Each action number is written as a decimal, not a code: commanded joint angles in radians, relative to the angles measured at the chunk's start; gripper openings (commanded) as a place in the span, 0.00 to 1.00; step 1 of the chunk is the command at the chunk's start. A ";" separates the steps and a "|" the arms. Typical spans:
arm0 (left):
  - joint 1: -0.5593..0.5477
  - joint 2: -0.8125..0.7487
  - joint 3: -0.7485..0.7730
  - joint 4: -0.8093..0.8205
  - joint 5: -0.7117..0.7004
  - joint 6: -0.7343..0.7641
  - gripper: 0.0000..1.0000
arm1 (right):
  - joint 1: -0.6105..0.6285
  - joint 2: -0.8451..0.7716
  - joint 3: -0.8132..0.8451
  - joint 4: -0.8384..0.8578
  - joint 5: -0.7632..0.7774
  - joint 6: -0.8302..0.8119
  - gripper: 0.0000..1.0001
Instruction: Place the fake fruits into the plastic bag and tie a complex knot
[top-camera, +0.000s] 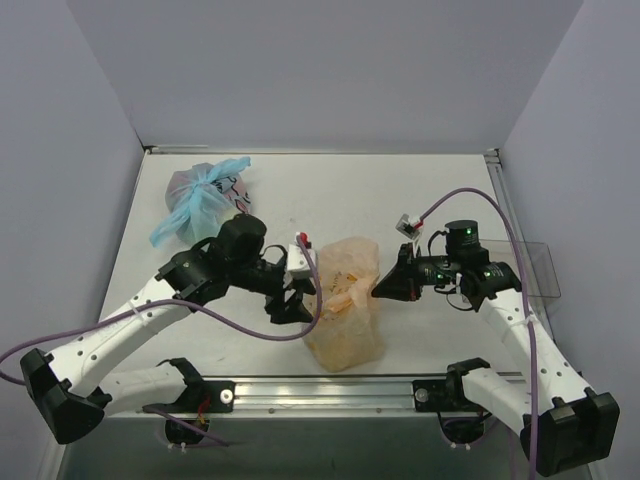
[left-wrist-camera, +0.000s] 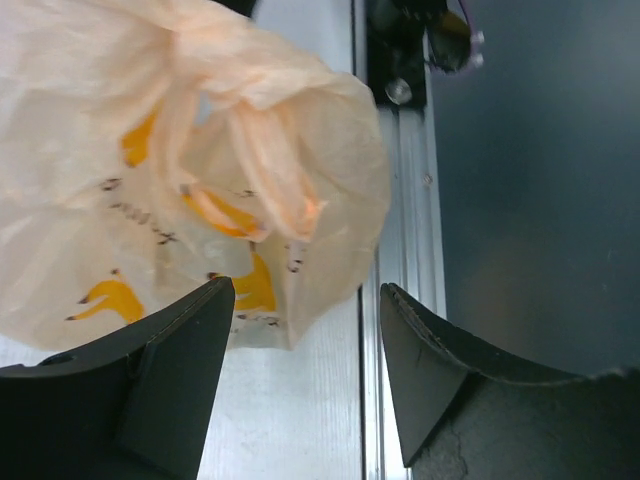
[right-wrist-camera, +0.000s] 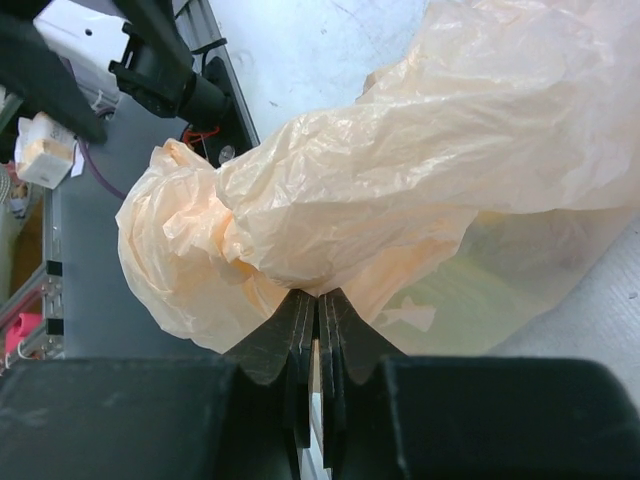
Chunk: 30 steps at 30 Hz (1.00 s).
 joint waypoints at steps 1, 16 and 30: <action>-0.132 0.015 0.037 -0.118 -0.148 0.091 0.71 | 0.035 0.002 0.052 -0.052 0.027 -0.062 0.00; -0.224 0.170 0.121 0.003 -0.213 0.030 0.62 | 0.089 0.023 0.090 -0.091 0.090 -0.111 0.00; -0.046 0.121 0.023 0.066 -0.222 -0.144 0.00 | 0.054 -0.001 0.095 -0.220 0.150 -0.257 0.00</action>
